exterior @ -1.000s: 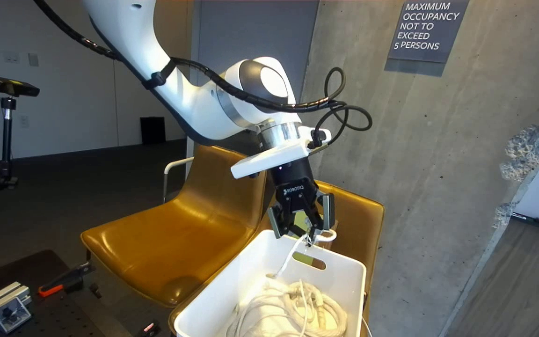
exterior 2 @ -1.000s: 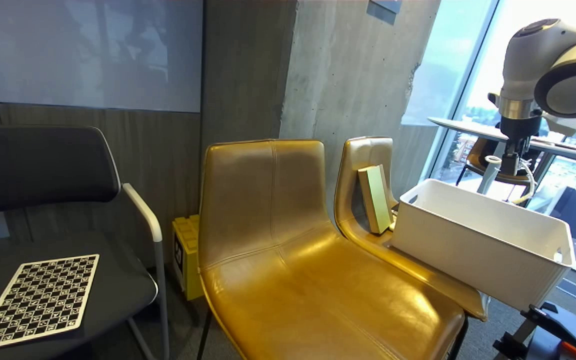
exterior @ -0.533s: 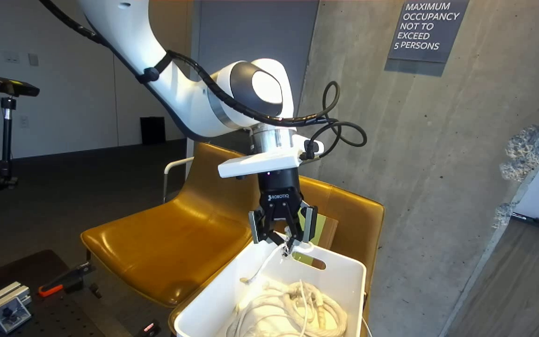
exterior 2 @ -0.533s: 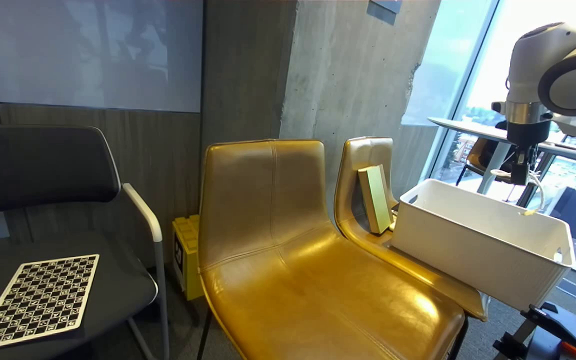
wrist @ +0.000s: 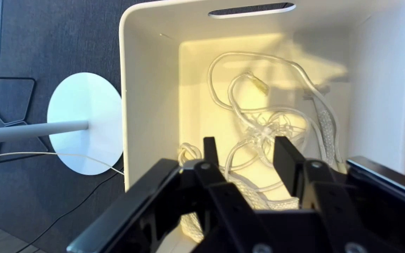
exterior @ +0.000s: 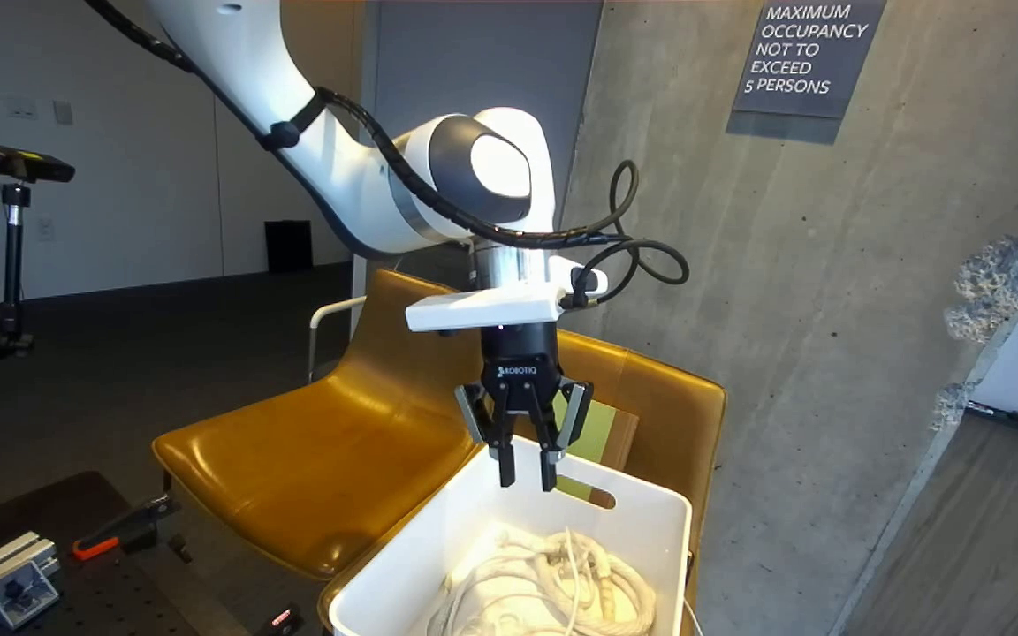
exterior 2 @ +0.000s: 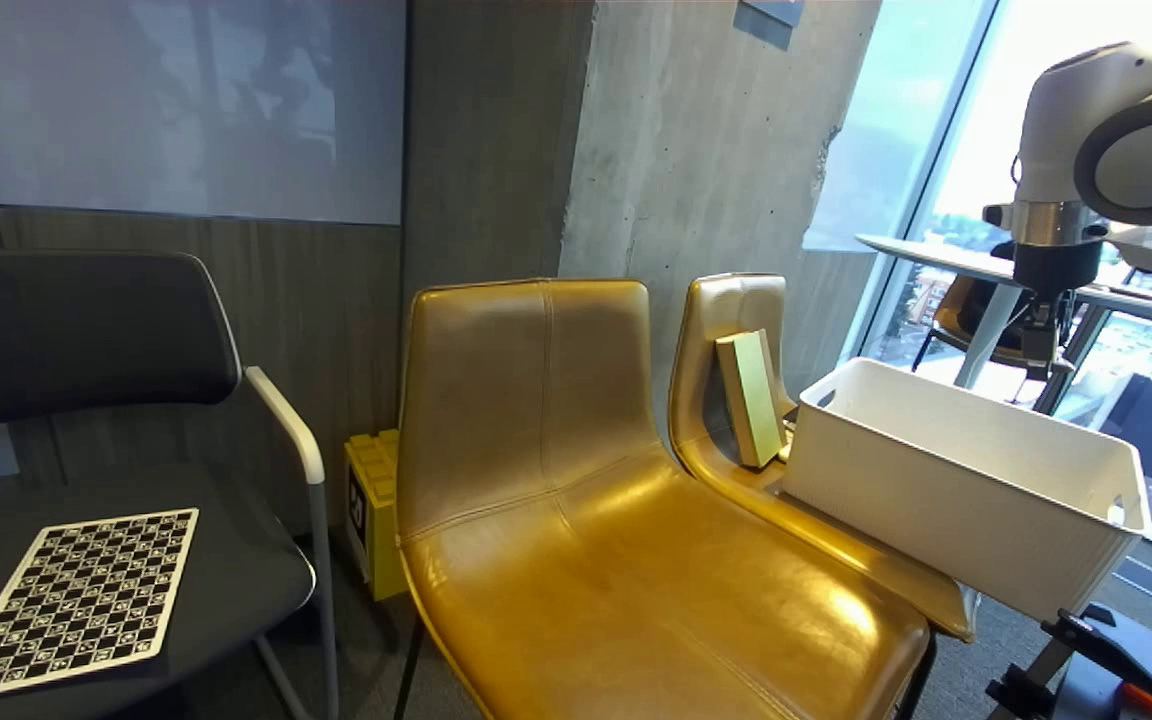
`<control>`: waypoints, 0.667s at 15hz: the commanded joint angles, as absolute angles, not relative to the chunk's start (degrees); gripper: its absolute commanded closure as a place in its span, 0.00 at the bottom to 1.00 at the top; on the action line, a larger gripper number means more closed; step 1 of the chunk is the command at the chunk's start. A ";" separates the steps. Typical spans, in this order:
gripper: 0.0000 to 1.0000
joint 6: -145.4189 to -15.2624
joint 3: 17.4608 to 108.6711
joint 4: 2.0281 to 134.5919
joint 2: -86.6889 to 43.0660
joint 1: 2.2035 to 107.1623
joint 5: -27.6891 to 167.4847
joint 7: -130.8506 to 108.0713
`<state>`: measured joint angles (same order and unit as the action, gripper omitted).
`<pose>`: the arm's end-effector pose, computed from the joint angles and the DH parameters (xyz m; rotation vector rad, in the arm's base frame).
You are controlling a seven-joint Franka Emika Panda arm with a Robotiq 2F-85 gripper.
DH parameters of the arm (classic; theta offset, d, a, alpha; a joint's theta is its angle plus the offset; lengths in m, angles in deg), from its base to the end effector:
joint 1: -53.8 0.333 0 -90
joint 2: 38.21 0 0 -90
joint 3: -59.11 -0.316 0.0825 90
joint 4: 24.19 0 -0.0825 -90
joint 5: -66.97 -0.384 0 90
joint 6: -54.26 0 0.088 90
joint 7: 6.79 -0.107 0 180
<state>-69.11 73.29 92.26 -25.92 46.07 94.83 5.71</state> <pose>0.5320 -0.2307 0.3418 2.7222 0.1764 -0.3041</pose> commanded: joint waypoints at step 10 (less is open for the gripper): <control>0.00 -54.23 68.98 91.04 -33.80 42.17 68.22 28.76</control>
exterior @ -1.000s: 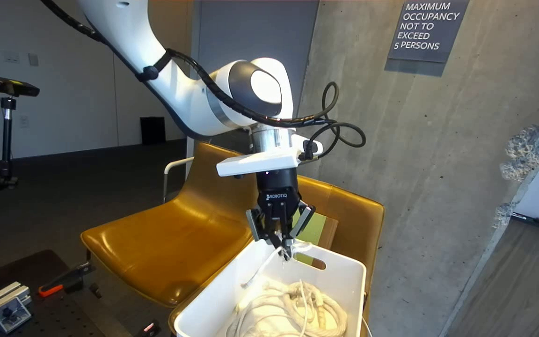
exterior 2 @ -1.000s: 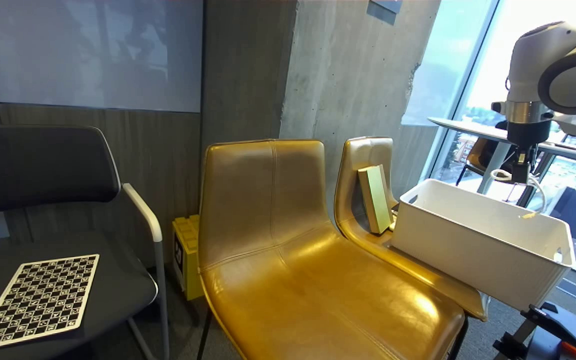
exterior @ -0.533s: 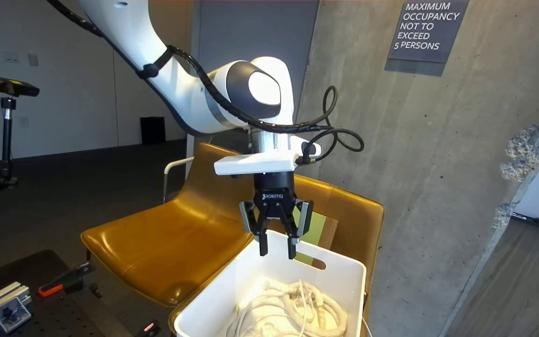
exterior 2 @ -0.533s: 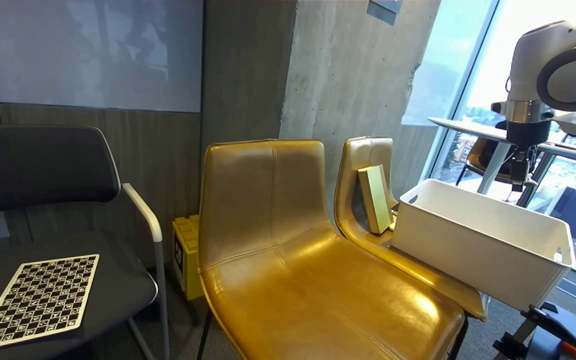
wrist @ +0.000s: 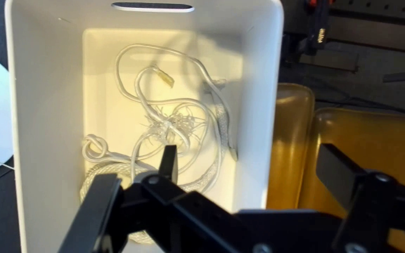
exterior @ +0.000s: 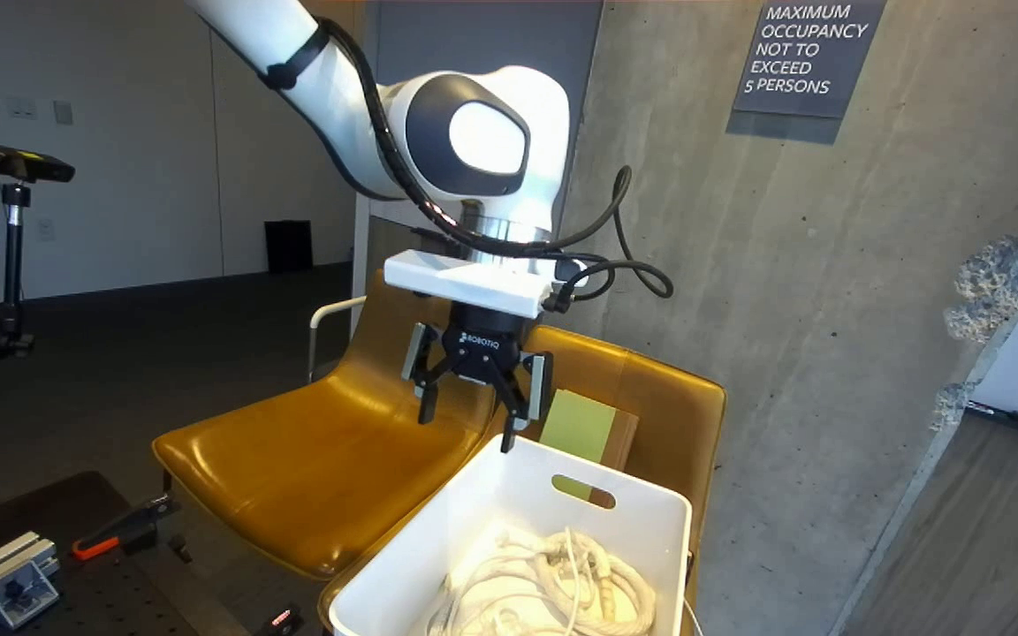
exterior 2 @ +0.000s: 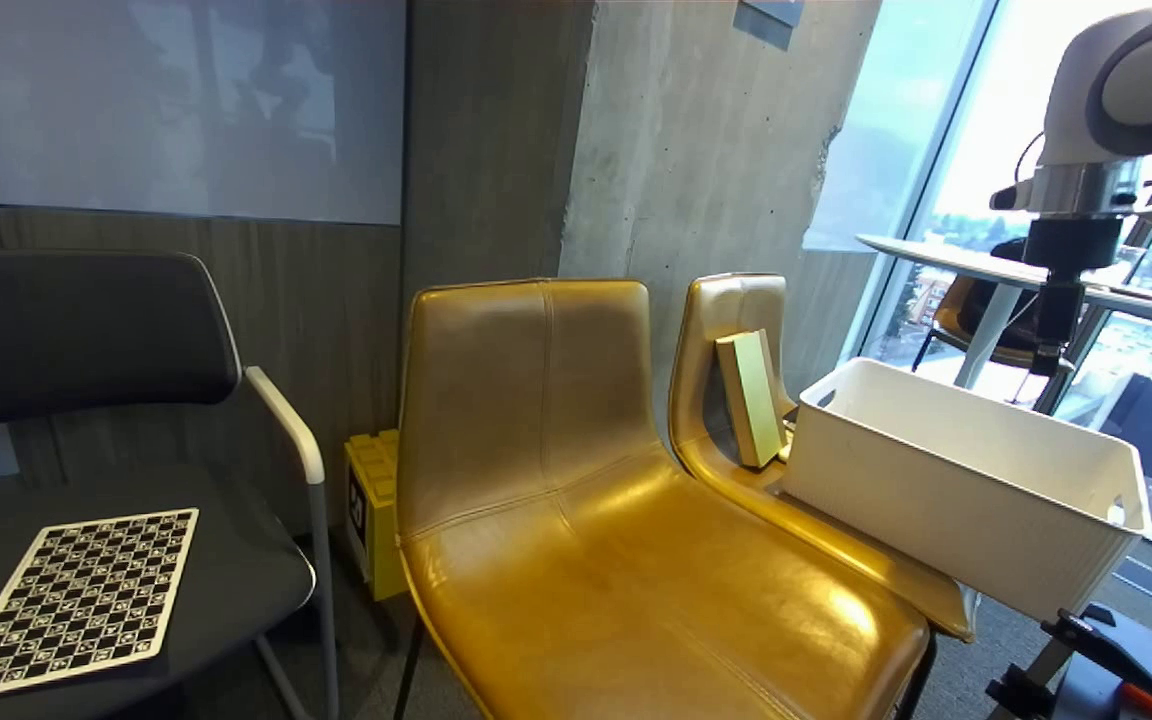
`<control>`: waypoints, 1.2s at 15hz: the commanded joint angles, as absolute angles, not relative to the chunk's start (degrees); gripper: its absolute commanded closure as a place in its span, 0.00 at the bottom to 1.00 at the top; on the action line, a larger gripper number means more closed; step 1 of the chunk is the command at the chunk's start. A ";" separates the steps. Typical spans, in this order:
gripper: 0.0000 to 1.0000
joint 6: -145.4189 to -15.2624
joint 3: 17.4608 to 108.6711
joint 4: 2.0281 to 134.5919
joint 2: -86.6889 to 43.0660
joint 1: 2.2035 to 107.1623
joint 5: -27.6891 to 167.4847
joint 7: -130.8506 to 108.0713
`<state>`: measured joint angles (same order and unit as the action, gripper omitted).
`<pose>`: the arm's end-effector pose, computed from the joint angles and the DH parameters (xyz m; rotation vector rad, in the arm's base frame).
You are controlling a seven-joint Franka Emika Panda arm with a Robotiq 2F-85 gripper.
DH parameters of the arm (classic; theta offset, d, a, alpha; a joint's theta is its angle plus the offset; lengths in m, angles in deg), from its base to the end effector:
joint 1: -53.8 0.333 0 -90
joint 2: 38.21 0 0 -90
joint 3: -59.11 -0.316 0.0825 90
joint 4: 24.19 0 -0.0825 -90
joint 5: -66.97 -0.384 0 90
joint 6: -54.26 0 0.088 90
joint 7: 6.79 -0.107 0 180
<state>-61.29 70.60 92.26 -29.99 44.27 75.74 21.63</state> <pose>0.5201 -0.2072 0.3662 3.0280 0.3129 -0.3210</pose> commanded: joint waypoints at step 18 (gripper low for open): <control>0.00 -42.11 71.01 89.55 -41.18 43.06 51.27 37.52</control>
